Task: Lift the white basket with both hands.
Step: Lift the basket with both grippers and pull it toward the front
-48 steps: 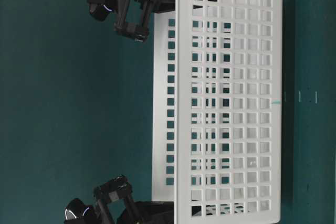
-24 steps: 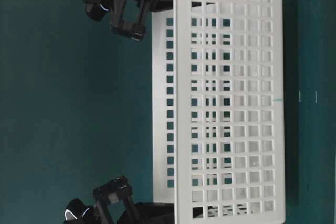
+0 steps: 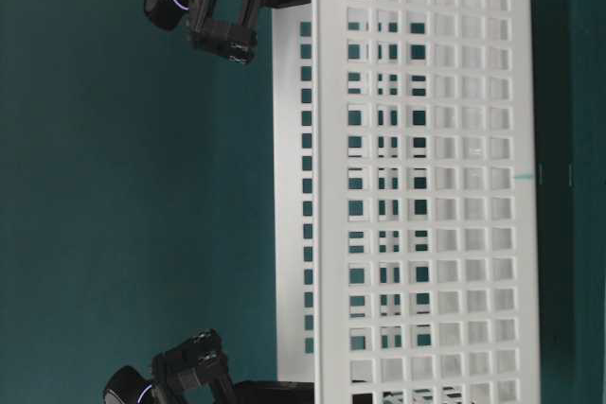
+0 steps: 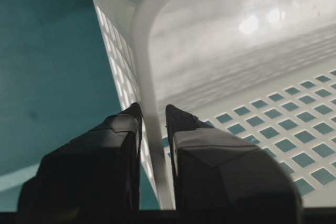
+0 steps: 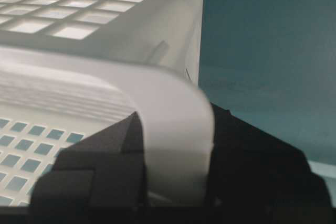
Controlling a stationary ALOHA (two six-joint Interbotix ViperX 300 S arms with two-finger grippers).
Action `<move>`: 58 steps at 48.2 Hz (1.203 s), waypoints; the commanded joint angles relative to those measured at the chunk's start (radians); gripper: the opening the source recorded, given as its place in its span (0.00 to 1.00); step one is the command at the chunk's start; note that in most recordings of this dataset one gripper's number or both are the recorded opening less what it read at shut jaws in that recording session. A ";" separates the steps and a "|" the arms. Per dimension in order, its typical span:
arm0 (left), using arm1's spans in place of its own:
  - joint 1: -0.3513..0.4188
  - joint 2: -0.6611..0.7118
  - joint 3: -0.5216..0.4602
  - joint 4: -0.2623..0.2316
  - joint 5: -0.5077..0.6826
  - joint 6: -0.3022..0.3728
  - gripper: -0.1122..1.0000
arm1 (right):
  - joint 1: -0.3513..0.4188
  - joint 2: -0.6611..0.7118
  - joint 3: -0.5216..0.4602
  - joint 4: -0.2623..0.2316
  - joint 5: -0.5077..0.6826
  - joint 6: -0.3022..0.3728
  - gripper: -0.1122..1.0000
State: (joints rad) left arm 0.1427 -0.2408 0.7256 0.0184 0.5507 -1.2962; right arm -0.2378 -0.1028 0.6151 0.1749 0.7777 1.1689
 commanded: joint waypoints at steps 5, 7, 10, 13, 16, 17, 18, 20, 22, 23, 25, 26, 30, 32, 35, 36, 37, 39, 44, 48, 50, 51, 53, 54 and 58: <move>-0.038 -0.017 -0.008 0.005 0.009 -0.012 0.18 | 0.052 -0.008 0.002 -0.006 -0.005 0.028 0.25; -0.052 -0.015 -0.009 0.005 0.014 -0.012 0.18 | 0.063 -0.008 0.002 -0.008 -0.006 0.037 0.25; -0.066 -0.014 -0.012 0.005 0.017 -0.014 0.18 | 0.080 -0.008 0.003 -0.009 -0.009 0.048 0.25; -0.080 -0.012 -0.015 0.005 0.017 -0.014 0.18 | 0.098 -0.006 0.005 -0.009 -0.012 0.063 0.25; -0.092 -0.009 -0.018 0.005 0.017 -0.017 0.18 | 0.112 -0.008 0.006 -0.009 -0.015 0.078 0.25; -0.094 -0.009 -0.018 0.005 0.017 -0.017 0.18 | 0.118 -0.008 0.006 -0.009 -0.018 0.083 0.25; -0.097 -0.008 -0.020 0.005 0.017 -0.017 0.18 | 0.124 -0.008 0.006 -0.009 -0.018 0.089 0.25; -0.104 -0.008 -0.020 0.005 0.017 -0.020 0.18 | 0.132 -0.008 0.008 -0.011 -0.023 0.100 0.25; -0.112 -0.008 -0.020 0.005 0.018 -0.023 0.18 | 0.144 -0.008 0.009 -0.015 -0.025 0.112 0.25; -0.117 -0.008 -0.018 0.005 0.018 -0.025 0.18 | 0.150 -0.008 0.009 -0.017 -0.026 0.118 0.25; -0.123 -0.008 -0.018 0.005 0.020 -0.028 0.18 | 0.161 -0.008 0.011 -0.020 -0.029 0.132 0.25; -0.126 -0.008 -0.017 0.005 0.021 -0.029 0.18 | 0.169 -0.006 0.012 -0.023 -0.031 0.143 0.25; -0.141 -0.008 -0.017 0.005 0.025 -0.032 0.18 | 0.190 -0.006 0.012 -0.035 -0.031 0.175 0.25; -0.149 -0.008 -0.018 0.005 0.026 -0.032 0.18 | 0.201 -0.006 0.014 -0.044 -0.031 0.192 0.25; -0.164 -0.003 -0.020 0.005 0.026 -0.034 0.18 | 0.218 -0.005 0.014 -0.063 -0.032 0.221 0.25; -0.167 -0.003 -0.018 0.005 0.028 -0.034 0.18 | 0.224 -0.005 0.014 -0.067 -0.032 0.230 0.25; -0.172 -0.002 -0.018 0.005 0.026 -0.035 0.18 | 0.230 -0.003 0.012 -0.077 -0.034 0.244 0.25; -0.175 0.002 -0.018 0.005 0.026 -0.037 0.18 | 0.241 -0.002 0.014 -0.087 -0.037 0.265 0.25; -0.178 0.009 -0.020 0.005 0.026 -0.043 0.18 | 0.255 0.000 0.020 -0.109 -0.044 0.299 0.25; -0.179 0.012 -0.021 0.008 0.026 -0.043 0.18 | 0.261 0.002 0.026 -0.112 -0.057 0.308 0.25; -0.179 0.012 -0.021 0.008 0.026 -0.043 0.18 | 0.265 0.002 0.029 -0.112 -0.064 0.310 0.25; -0.179 0.012 -0.021 0.008 0.026 -0.043 0.18 | 0.265 0.003 0.032 -0.110 -0.067 0.311 0.25; -0.181 0.012 -0.021 0.008 0.026 -0.043 0.18 | 0.268 0.005 0.034 -0.110 -0.071 0.311 0.25; -0.181 0.012 -0.021 0.008 0.026 -0.044 0.18 | 0.272 0.006 0.035 -0.112 -0.072 0.311 0.25; -0.187 0.014 -0.021 0.008 0.026 -0.046 0.18 | 0.276 0.012 0.035 -0.110 -0.078 0.313 0.25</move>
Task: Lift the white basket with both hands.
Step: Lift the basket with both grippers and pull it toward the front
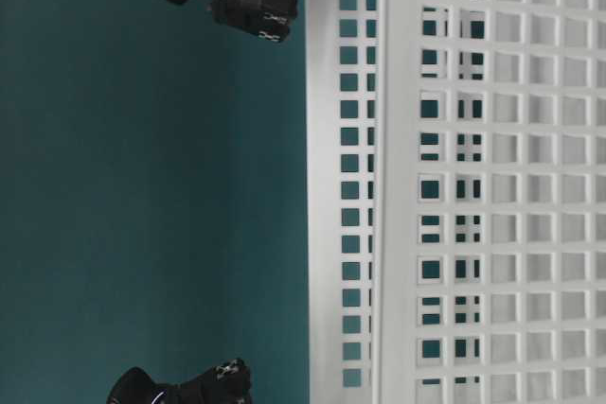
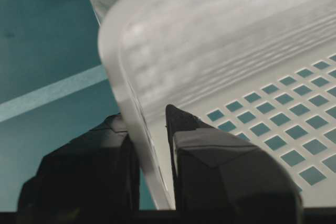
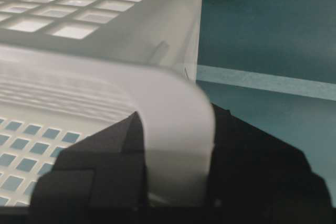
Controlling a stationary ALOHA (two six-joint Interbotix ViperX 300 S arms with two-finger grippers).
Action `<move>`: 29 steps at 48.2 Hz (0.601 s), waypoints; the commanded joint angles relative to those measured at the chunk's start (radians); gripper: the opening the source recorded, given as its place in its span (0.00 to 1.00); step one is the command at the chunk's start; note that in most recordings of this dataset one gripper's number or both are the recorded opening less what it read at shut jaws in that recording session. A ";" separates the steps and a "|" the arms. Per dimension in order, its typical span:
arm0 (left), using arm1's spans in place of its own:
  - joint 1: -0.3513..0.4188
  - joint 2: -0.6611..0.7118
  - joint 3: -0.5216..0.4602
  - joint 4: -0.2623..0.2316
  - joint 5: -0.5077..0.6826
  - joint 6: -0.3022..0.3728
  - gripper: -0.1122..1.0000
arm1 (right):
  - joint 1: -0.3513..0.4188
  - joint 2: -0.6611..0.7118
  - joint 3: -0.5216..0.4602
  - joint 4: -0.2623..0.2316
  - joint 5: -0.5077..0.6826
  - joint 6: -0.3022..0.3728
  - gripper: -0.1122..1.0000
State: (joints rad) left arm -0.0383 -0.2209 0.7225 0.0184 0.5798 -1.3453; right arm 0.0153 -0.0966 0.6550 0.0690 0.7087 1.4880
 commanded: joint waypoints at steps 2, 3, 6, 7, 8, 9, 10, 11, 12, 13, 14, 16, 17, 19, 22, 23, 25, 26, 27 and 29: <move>-0.008 -0.006 -0.020 0.008 -0.003 0.002 0.18 | 0.028 0.011 -0.005 -0.005 -0.009 -0.006 0.25; -0.009 -0.005 -0.018 0.008 -0.003 0.002 0.18 | 0.029 0.014 -0.005 -0.005 -0.012 -0.006 0.25; -0.014 -0.003 -0.020 0.008 -0.003 -0.005 0.18 | 0.032 0.018 -0.008 -0.006 -0.014 -0.006 0.25; -0.014 -0.002 -0.020 0.008 -0.003 -0.005 0.18 | 0.032 0.021 -0.008 -0.005 -0.014 -0.006 0.25; -0.015 0.003 -0.018 0.008 -0.003 -0.005 0.18 | 0.035 0.023 -0.008 -0.005 -0.014 -0.006 0.25; -0.015 0.003 -0.018 0.008 -0.003 -0.005 0.18 | 0.035 0.025 -0.008 -0.006 -0.014 -0.006 0.25; -0.015 0.008 -0.018 0.008 -0.003 -0.006 0.18 | 0.035 0.026 -0.008 -0.006 -0.014 -0.006 0.25; -0.015 0.009 -0.018 0.008 -0.003 -0.006 0.18 | 0.035 0.026 -0.008 -0.005 -0.015 -0.006 0.25; -0.017 0.014 -0.018 0.008 -0.003 -0.006 0.18 | 0.035 0.028 -0.008 -0.005 -0.015 -0.008 0.25; -0.017 0.017 -0.020 0.008 -0.003 -0.006 0.18 | 0.035 0.028 -0.008 -0.006 -0.017 -0.008 0.25; -0.017 0.021 -0.020 0.008 -0.003 -0.005 0.18 | 0.035 0.029 -0.008 -0.006 -0.017 -0.008 0.25; -0.017 0.028 -0.020 0.008 -0.003 -0.006 0.18 | 0.035 0.029 -0.008 -0.006 -0.017 -0.008 0.25; -0.017 0.029 -0.020 0.008 -0.003 -0.006 0.18 | 0.035 0.029 -0.006 -0.006 -0.018 -0.008 0.25; -0.017 0.032 -0.020 0.008 -0.005 -0.006 0.18 | 0.035 0.029 -0.005 -0.005 -0.017 -0.008 0.25; -0.017 0.032 -0.020 0.008 -0.005 -0.006 0.18 | 0.037 0.029 -0.005 -0.005 -0.017 -0.008 0.25; -0.017 0.032 -0.018 0.008 -0.005 -0.005 0.18 | 0.037 0.029 -0.005 -0.005 -0.017 -0.008 0.25; -0.017 0.032 -0.018 0.008 -0.005 -0.005 0.18 | 0.038 0.029 -0.005 -0.006 -0.017 -0.008 0.25; -0.017 0.032 -0.018 0.008 -0.005 -0.006 0.18 | 0.038 0.029 -0.005 -0.006 -0.018 -0.008 0.25; -0.017 0.032 -0.018 0.008 -0.005 -0.005 0.18 | 0.038 0.029 -0.005 -0.006 -0.018 -0.008 0.25; -0.017 0.032 -0.018 0.008 -0.005 -0.005 0.18 | 0.041 0.032 -0.006 -0.005 -0.018 -0.008 0.25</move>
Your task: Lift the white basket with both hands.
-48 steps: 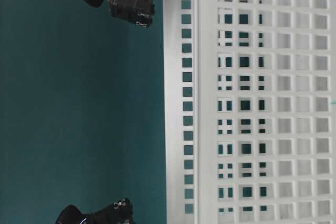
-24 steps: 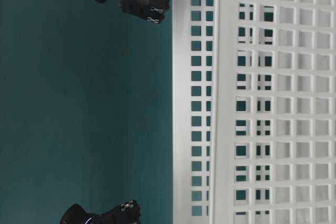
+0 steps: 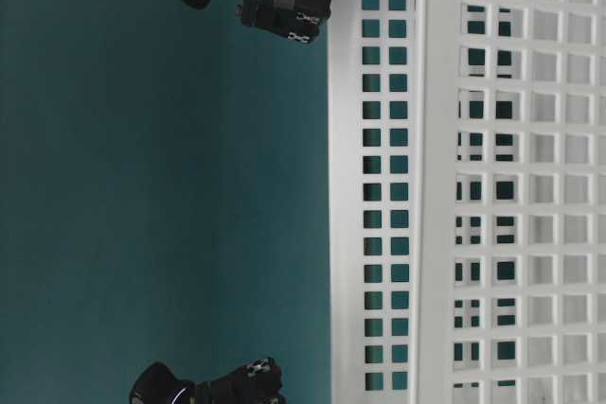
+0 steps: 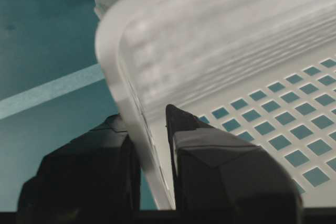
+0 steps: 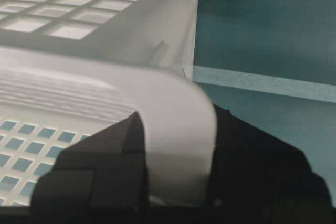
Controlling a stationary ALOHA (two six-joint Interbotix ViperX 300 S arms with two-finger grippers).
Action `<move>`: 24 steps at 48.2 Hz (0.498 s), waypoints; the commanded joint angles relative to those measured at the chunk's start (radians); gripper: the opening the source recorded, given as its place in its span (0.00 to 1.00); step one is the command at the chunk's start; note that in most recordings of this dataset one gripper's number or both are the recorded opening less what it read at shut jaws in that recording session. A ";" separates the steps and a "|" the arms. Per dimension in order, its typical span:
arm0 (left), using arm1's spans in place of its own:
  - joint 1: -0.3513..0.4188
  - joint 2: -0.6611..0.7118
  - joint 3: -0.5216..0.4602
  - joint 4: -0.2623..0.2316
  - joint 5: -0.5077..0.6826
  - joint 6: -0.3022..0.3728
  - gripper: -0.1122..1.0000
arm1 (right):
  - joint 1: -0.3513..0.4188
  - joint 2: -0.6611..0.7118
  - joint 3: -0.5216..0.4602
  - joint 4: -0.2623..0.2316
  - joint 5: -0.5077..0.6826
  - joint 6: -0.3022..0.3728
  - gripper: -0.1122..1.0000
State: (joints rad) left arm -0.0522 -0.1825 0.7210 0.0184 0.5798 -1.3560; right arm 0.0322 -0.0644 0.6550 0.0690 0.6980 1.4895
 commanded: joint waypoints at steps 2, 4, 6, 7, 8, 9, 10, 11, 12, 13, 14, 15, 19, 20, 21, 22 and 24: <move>-0.003 -0.006 -0.018 0.008 -0.003 0.005 0.18 | 0.025 0.002 -0.006 -0.005 -0.009 -0.009 0.25; -0.005 -0.005 -0.020 0.008 -0.003 0.005 0.18 | 0.028 0.003 -0.008 -0.006 -0.009 -0.008 0.25; -0.008 -0.006 -0.020 0.008 -0.003 0.005 0.18 | 0.032 0.006 -0.008 -0.006 -0.009 -0.008 0.25; -0.009 -0.006 -0.020 0.008 -0.005 0.005 0.18 | 0.032 0.006 -0.008 -0.005 -0.009 -0.008 0.25; -0.011 -0.006 -0.020 0.008 -0.003 0.005 0.18 | 0.034 0.006 -0.008 -0.005 -0.009 -0.006 0.25; -0.011 -0.006 -0.021 0.008 -0.003 0.005 0.18 | 0.035 0.008 -0.008 -0.005 -0.009 -0.006 0.25; -0.012 -0.005 -0.020 0.008 -0.003 0.005 0.18 | 0.035 0.009 -0.008 -0.005 -0.009 -0.006 0.25; -0.014 -0.005 -0.021 0.008 -0.003 0.005 0.18 | 0.035 0.009 -0.008 -0.005 -0.009 -0.006 0.25; -0.015 -0.003 -0.021 0.008 -0.003 0.005 0.18 | 0.037 0.011 -0.008 -0.003 -0.009 -0.006 0.25; -0.017 -0.003 -0.021 0.008 -0.003 0.005 0.18 | 0.037 0.012 -0.008 -0.003 -0.009 -0.006 0.25; -0.017 -0.003 -0.021 0.008 -0.003 0.005 0.18 | 0.037 0.014 -0.009 -0.002 -0.009 -0.006 0.25; -0.017 -0.002 -0.020 0.008 -0.003 0.005 0.18 | 0.037 0.014 -0.009 -0.003 -0.009 -0.006 0.25; -0.017 0.005 -0.014 0.009 -0.003 0.005 0.18 | 0.037 0.021 -0.011 -0.003 -0.009 -0.008 0.25; -0.017 0.006 -0.012 0.009 -0.003 0.005 0.18 | 0.037 0.023 -0.009 -0.003 -0.009 -0.008 0.25; -0.017 0.009 -0.011 0.012 -0.003 0.005 0.18 | 0.037 0.026 -0.009 -0.003 -0.009 -0.008 0.25; -0.017 0.011 -0.009 0.012 -0.005 0.005 0.18 | 0.038 0.026 -0.009 -0.003 -0.009 -0.008 0.25; -0.017 0.014 -0.005 0.014 -0.008 0.006 0.18 | 0.038 0.029 -0.008 -0.003 -0.009 -0.009 0.25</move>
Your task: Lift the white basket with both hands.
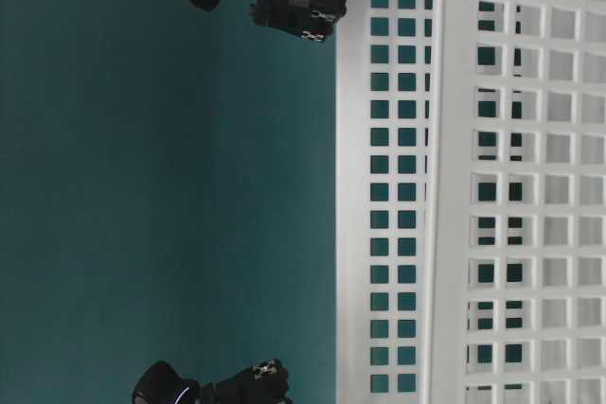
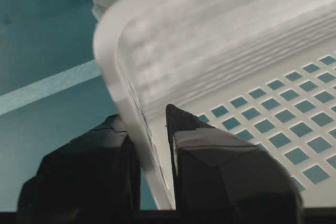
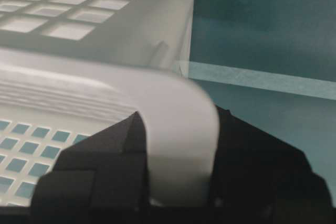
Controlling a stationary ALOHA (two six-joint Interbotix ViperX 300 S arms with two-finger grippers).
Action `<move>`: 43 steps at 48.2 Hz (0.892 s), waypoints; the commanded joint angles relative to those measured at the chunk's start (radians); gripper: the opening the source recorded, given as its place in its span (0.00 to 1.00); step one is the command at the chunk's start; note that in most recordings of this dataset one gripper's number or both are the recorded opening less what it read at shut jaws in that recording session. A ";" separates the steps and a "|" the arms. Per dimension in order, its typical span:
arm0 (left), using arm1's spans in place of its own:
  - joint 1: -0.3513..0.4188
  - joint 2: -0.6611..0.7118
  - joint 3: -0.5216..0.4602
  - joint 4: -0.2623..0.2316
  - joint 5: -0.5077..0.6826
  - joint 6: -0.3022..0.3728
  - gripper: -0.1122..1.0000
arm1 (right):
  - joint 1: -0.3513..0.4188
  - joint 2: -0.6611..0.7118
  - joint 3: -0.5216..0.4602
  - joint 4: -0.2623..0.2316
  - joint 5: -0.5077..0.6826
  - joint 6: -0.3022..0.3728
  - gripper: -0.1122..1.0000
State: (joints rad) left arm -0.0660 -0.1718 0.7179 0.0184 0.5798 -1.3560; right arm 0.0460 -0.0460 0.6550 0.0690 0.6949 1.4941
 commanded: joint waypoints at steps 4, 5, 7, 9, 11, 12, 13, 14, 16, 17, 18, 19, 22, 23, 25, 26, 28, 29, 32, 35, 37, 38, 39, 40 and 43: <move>-0.003 0.009 0.003 0.015 -0.012 0.006 0.18 | 0.023 0.014 -0.005 -0.003 -0.006 -0.014 0.25; -0.003 0.012 0.006 0.017 -0.017 0.006 0.18 | 0.023 0.014 -0.005 -0.003 -0.006 -0.014 0.25; -0.003 0.014 0.008 0.017 -0.023 0.008 0.18 | 0.023 0.012 -0.005 -0.006 -0.006 -0.014 0.25; -0.003 0.012 0.011 0.018 -0.034 0.009 0.18 | 0.023 0.014 -0.003 -0.009 -0.006 -0.015 0.25; -0.003 0.014 0.012 0.020 -0.048 0.011 0.18 | 0.023 0.014 -0.005 -0.009 -0.008 -0.017 0.25; -0.003 0.012 0.014 0.021 -0.054 0.011 0.18 | 0.025 0.014 -0.003 -0.009 -0.008 -0.015 0.25; -0.003 0.012 0.015 0.021 -0.061 0.012 0.18 | 0.023 0.014 -0.003 -0.011 -0.009 -0.015 0.25; -0.003 0.014 0.017 0.023 -0.067 0.012 0.18 | 0.023 0.014 -0.003 -0.011 -0.011 -0.015 0.25; -0.003 0.014 0.018 0.023 -0.080 0.012 0.18 | 0.023 0.015 -0.003 -0.012 -0.014 -0.017 0.25; -0.003 0.014 0.020 0.021 -0.086 0.012 0.18 | 0.025 0.014 -0.003 -0.014 -0.015 -0.017 0.25; -0.003 0.014 0.020 0.023 -0.092 0.014 0.18 | 0.023 0.014 -0.003 -0.014 -0.015 -0.015 0.25; -0.002 0.014 0.020 0.023 -0.098 0.014 0.18 | 0.023 0.014 -0.003 -0.014 -0.017 -0.017 0.25; 0.002 0.014 0.023 0.023 -0.118 0.015 0.20 | 0.023 0.015 -0.003 -0.015 -0.017 -0.018 0.25; 0.002 0.015 0.023 0.023 -0.121 0.015 0.22 | 0.023 0.014 -0.003 -0.017 -0.017 -0.018 0.25; 0.002 0.015 0.023 0.023 -0.126 0.015 0.27 | 0.021 0.015 -0.003 -0.017 -0.017 -0.018 0.25; 0.002 0.015 0.023 0.023 -0.126 0.017 0.29 | 0.021 0.014 -0.003 -0.017 -0.017 -0.018 0.26; 0.003 0.018 0.023 0.023 -0.126 0.018 0.35 | 0.021 0.015 -0.003 -0.015 -0.017 -0.018 0.27; 0.002 0.017 0.025 0.021 -0.126 0.020 0.39 | 0.021 0.014 -0.003 -0.017 -0.017 -0.018 0.29; 0.002 0.017 0.023 0.023 -0.126 0.021 0.53 | 0.020 0.014 -0.003 -0.017 -0.014 -0.018 0.33; 0.002 0.017 0.025 0.023 -0.124 0.021 0.67 | 0.017 0.014 -0.003 -0.020 -0.014 -0.018 0.39; 0.002 0.018 0.023 0.023 -0.126 0.021 0.75 | 0.015 0.014 -0.003 -0.023 -0.014 -0.020 0.45; 0.002 0.017 0.023 0.023 -0.127 0.021 0.78 | 0.015 0.014 -0.003 -0.028 -0.014 -0.020 0.48; 0.002 0.017 0.023 0.023 -0.127 0.021 0.81 | 0.014 0.014 -0.003 -0.032 -0.014 -0.020 0.51; 0.002 0.017 0.023 0.023 -0.127 0.021 0.83 | 0.012 0.014 -0.003 -0.037 -0.015 -0.020 0.55; 0.002 0.017 0.023 0.023 -0.127 0.023 0.84 | 0.011 0.014 -0.003 -0.055 -0.017 -0.021 0.68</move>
State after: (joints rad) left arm -0.0660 -0.1473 0.7486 0.0368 0.4587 -1.3361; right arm 0.0583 -0.0368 0.6565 0.0337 0.6842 1.4757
